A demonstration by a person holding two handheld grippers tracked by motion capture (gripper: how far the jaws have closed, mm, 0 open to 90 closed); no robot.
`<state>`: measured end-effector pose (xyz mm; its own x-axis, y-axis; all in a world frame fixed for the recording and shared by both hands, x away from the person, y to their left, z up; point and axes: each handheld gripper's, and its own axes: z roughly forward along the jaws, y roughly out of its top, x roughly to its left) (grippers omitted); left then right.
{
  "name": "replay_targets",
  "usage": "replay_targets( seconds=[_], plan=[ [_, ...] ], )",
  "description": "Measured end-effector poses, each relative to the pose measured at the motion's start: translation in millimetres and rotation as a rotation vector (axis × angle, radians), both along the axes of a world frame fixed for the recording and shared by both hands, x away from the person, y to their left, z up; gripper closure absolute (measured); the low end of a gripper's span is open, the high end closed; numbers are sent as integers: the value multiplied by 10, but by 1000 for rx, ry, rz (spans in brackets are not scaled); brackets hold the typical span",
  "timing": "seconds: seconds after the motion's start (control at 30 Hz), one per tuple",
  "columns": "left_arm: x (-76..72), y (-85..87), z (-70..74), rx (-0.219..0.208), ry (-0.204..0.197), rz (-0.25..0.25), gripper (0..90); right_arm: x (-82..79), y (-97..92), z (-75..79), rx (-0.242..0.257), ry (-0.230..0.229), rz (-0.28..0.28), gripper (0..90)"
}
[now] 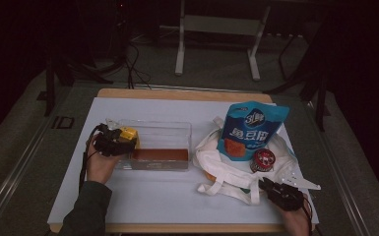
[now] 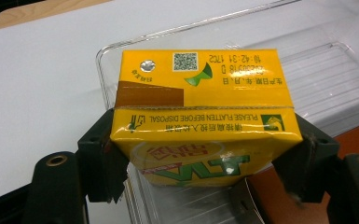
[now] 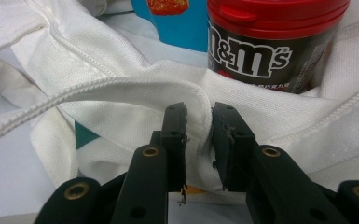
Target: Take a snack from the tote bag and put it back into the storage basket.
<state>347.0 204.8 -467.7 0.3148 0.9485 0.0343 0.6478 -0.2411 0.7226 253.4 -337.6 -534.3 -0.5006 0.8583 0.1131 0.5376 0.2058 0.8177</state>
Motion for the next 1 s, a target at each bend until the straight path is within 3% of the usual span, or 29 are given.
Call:
replay_targets(
  seconds=[0.67,1.0],
  plan=[
    [-123,43,43,1,17,-9,260,1,-3,-1,3,1,0,746],
    [-222,159,51,-19,-33,-31,237,0,-1,-1,2,0,1,745]
  ],
)
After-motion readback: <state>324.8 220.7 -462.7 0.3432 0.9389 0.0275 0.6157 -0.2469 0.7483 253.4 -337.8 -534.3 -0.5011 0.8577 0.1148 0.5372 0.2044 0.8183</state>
